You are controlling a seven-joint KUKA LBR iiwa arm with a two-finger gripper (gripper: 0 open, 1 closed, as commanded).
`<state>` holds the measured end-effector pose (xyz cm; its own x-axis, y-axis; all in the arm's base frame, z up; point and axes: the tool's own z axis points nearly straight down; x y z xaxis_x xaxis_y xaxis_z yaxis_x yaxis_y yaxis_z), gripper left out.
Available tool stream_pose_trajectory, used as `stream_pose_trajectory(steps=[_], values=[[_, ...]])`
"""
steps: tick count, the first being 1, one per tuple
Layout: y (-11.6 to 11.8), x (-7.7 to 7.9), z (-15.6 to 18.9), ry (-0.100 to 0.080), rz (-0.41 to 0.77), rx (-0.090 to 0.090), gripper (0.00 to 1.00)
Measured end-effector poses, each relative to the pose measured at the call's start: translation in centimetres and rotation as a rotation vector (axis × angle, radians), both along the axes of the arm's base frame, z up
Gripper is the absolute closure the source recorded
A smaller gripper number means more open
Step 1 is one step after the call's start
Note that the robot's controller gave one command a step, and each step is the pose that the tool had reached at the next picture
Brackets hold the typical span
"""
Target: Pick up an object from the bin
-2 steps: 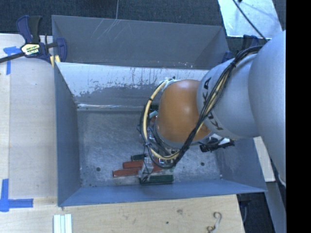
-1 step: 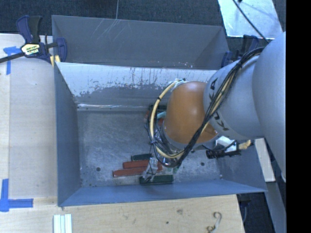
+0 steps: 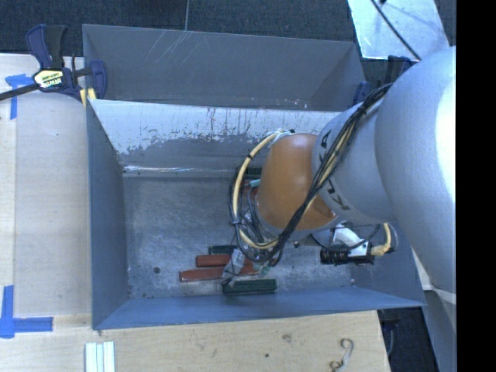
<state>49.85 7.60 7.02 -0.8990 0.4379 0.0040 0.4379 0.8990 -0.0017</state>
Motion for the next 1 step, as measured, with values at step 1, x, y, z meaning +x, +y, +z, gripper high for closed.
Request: stream_pose_trajectory(steps=[1], values=[[-0.02, 0.0, 0.02, 0.0, 0.0, 0.0, 0.0]])
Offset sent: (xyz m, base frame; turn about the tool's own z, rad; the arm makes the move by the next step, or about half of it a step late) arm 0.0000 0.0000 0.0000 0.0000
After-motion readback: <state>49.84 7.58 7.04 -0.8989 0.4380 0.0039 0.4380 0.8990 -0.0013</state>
